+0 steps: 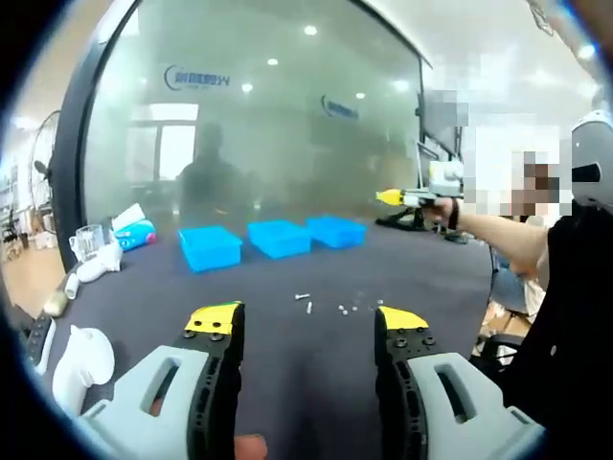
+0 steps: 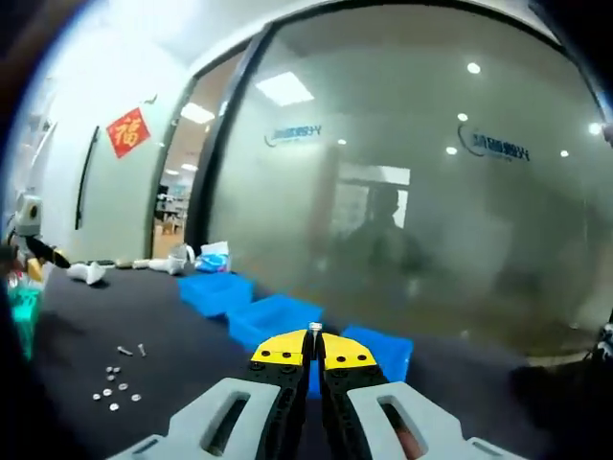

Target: Sort the screws, nuts, and washers into the corresponding bins

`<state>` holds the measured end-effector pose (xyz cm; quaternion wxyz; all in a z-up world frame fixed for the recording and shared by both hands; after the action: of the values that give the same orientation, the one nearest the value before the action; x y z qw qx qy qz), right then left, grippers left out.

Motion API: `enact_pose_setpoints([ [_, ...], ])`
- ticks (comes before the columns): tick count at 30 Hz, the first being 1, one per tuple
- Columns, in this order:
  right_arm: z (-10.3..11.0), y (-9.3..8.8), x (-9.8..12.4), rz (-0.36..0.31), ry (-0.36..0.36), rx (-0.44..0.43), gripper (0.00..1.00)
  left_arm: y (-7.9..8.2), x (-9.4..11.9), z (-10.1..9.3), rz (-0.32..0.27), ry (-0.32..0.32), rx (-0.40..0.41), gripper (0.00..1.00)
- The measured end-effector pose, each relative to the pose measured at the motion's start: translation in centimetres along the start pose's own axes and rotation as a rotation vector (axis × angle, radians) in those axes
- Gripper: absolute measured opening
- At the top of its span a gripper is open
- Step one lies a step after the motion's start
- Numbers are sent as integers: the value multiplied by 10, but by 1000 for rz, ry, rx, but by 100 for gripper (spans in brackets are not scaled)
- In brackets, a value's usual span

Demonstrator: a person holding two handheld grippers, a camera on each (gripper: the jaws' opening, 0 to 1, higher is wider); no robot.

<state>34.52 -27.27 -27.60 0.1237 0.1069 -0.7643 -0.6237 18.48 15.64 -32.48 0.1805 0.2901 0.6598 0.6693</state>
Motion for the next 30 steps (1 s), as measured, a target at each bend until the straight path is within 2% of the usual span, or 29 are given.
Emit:
enact_pose_setpoints([
  [6, -19, -7, -33, 61, -36, -10, 1, -2, 0, 2, -3, 4, 11, 53],
  [11, -26, -20, -60, 146, -26, 14, 1, -3, -1, 2, 0, 4, 10, 52],
  [15, -33, -29, -75, 197, -34, -4, 1, -6, 0, 2, 9, 3, 13, 52],
  [17, -37, -34, -81, 219, -43, 9, 1, -8, 0, 2, 13, 5, 13, 52],
  [19, -41, -39, -85, 237, -52, -16, 1, -8, 1, 3, 16, 7, 14, 52],
  [30, -45, -46, -89, 251, -68, -43, 2, -9, 2, 5, 20, 12, 13, 52],
])
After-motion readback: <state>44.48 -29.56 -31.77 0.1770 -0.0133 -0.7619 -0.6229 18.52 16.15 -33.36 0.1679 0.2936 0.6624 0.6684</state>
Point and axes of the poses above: the point that each gripper's makers call its tool centre point, and the gripper's own axes: x roughly backward along the fingers, z roughly to its left, y roughly out of its top, the point moved 6 cm from there along x, roughly backward along the fingers, and after that the axes turned 1 degree about y, right-handed, at the moved point
